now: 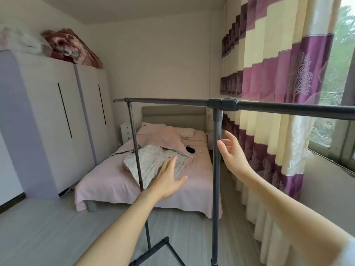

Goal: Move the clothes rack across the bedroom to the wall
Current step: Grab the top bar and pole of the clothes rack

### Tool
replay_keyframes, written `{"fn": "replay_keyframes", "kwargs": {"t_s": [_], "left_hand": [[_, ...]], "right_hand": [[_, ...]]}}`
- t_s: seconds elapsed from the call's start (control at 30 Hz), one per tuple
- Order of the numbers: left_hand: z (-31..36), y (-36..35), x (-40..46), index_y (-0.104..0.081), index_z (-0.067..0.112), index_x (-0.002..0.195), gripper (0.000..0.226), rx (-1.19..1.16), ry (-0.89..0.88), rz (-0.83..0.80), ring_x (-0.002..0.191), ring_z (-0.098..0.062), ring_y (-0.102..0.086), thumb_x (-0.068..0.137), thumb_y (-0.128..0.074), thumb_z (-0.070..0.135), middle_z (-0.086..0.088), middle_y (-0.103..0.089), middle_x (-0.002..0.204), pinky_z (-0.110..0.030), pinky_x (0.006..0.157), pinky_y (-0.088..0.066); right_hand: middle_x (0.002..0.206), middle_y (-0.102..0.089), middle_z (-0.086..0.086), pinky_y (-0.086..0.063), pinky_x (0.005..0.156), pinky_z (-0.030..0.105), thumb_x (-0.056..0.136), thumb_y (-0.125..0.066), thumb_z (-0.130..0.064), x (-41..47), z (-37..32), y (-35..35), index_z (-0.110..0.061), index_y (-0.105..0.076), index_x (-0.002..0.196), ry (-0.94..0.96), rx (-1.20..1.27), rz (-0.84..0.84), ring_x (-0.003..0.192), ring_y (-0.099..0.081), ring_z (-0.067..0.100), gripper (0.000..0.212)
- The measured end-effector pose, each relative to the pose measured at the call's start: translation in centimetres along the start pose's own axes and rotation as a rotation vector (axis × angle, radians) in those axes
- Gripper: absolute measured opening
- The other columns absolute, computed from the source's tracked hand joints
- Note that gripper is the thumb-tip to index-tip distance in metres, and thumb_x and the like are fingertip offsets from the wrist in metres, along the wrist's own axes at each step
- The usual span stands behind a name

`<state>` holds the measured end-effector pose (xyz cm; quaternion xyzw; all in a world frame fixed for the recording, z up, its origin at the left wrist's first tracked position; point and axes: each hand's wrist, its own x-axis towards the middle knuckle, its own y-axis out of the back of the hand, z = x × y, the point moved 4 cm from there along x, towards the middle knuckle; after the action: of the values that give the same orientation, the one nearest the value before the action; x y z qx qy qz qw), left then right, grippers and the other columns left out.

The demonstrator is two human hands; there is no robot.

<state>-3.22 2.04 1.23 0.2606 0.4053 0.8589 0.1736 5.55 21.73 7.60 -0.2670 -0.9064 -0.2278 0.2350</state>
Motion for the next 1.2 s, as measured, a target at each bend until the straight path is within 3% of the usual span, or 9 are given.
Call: {"fn": "replay_keyframes", "kwargs": {"t_s": [0.17, 0.27, 0.4, 0.5, 0.63, 0.77, 0.9, 1.0, 1.2], "left_hand": [[2.4, -5.2, 3.1, -0.007, 0.033, 0.144, 0.081, -0.317, 0.010, -0.184, 0.140, -0.008, -0.015, 0.082, -0.055, 0.050, 0.004, -0.012, 0.157, -0.039, 0.116, -0.021], [3.8, -8.4, 5.9, -0.008, 0.031, 0.144, 0.079, -0.376, 0.036, -0.326, 0.143, -0.016, -0.017, 0.082, -0.051, 0.052, 0.001, -0.017, 0.155, -0.036, 0.113, -0.024], [4.9, -11.6, 9.6, -0.038, 0.018, 0.128, 0.044, -0.433, 0.061, -0.356, 0.126, -0.021, -0.045, 0.089, -0.044, 0.037, -0.006, -0.049, 0.138, -0.045, 0.110, -0.035], [5.3, -13.0, 12.7, -0.045, 0.023, 0.109, 0.018, -0.573, 0.139, -0.300, 0.118, -0.027, -0.053, 0.093, -0.041, 0.029, -0.015, -0.055, 0.125, -0.049, 0.104, -0.042], [4.6, -14.4, 14.6, -0.047, 0.019, 0.114, 0.027, -0.601, 0.161, -0.250, 0.116, -0.026, -0.053, 0.094, -0.035, 0.033, -0.014, -0.055, 0.119, -0.049, 0.106, -0.041], [3.7, -15.3, 16.5, -0.044, 0.019, 0.120, 0.033, -0.529, 0.170, -0.194, 0.117, -0.026, -0.051, 0.095, -0.031, 0.036, -0.011, -0.054, 0.124, -0.047, 0.106, -0.040], [3.9, -14.5, 18.3, -0.042, 0.012, 0.120, 0.031, -0.513, 0.209, -0.204, 0.116, -0.027, -0.051, 0.096, -0.031, 0.028, -0.015, -0.054, 0.122, -0.049, 0.107, -0.038], [4.8, -13.8, 19.4, -0.039, 0.007, 0.126, 0.037, -0.565, 0.265, -0.245, 0.120, -0.028, -0.050, 0.095, -0.039, 0.027, -0.016, -0.054, 0.118, -0.047, 0.108, -0.038], [6.6, -11.8, 21.3, -0.052, 0.012, 0.095, 0.025, -0.645, 0.185, -0.086, 0.107, -0.025, -0.059, 0.096, -0.036, 0.031, -0.002, -0.058, 0.088, -0.048, 0.109, -0.034]], "right_hand": [[0.125, -0.056, 0.017, -0.046, 0.097, 0.036, 0.097, -0.042, -0.028, 4.9, -1.4, -1.9, -0.017, -0.038, 0.130, 0.007, 0.168, -0.017, 0.112, -0.056, 0.025, 0.036], [0.073, -0.054, -0.001, -0.047, 0.066, 0.019, 0.096, -0.044, -0.026, 7.6, -0.5, -2.2, -0.018, -0.044, 0.095, 0.098, 0.165, 0.056, 0.064, -0.054, -0.001, 0.008], [0.061, -0.042, -0.006, -0.039, 0.045, 0.016, 0.096, -0.042, -0.027, 11.0, 1.6, -2.0, -0.017, -0.039, 0.099, 0.116, 0.200, 0.004, 0.045, -0.044, 0.000, 0.012], [0.062, -0.039, 0.000, -0.039, 0.046, 0.022, 0.097, -0.038, -0.027, 14.4, 3.3, -1.3, -0.016, -0.035, 0.098, 0.068, 0.239, -0.154, 0.048, -0.039, 0.009, 0.012], [0.066, -0.050, 0.005, -0.049, 0.053, 0.014, 0.097, -0.040, -0.025, 16.5, 3.4, -0.9, -0.007, -0.038, 0.109, 0.093, 0.204, -0.289, 0.051, -0.053, 0.008, 0.021], [0.101, -0.065, 0.021, -0.053, 0.086, 0.040, 0.091, -0.052, -0.033, 19.1, 3.3, 0.6, -0.027, -0.054, 0.105, 0.067, 0.477, -0.214, 0.090, -0.066, 0.028, 0.015], [0.099, -0.062, -0.005, -0.051, 0.086, 0.029, 0.090, -0.052, -0.042, 20.9, 3.1, 1.9, -0.033, -0.057, 0.092, -0.098, 0.760, -0.064, 0.094, -0.061, 0.009, 0.010], [0.102, -0.060, 0.002, -0.052, 0.091, 0.033, 0.091, -0.053, -0.032, 21.4, 3.3, 2.3, -0.025, -0.065, 0.086, -0.178, 0.814, -0.050, 0.106, -0.059, 0.020, 0.014], [0.121, -0.054, 0.013, -0.045, 0.104, 0.038, 0.090, -0.051, -0.023, 22.0, 3.6, 2.6, -0.019, -0.064, 0.096, -0.196, 0.854, -0.142, 0.114, -0.057, 0.026, 0.014]]}}
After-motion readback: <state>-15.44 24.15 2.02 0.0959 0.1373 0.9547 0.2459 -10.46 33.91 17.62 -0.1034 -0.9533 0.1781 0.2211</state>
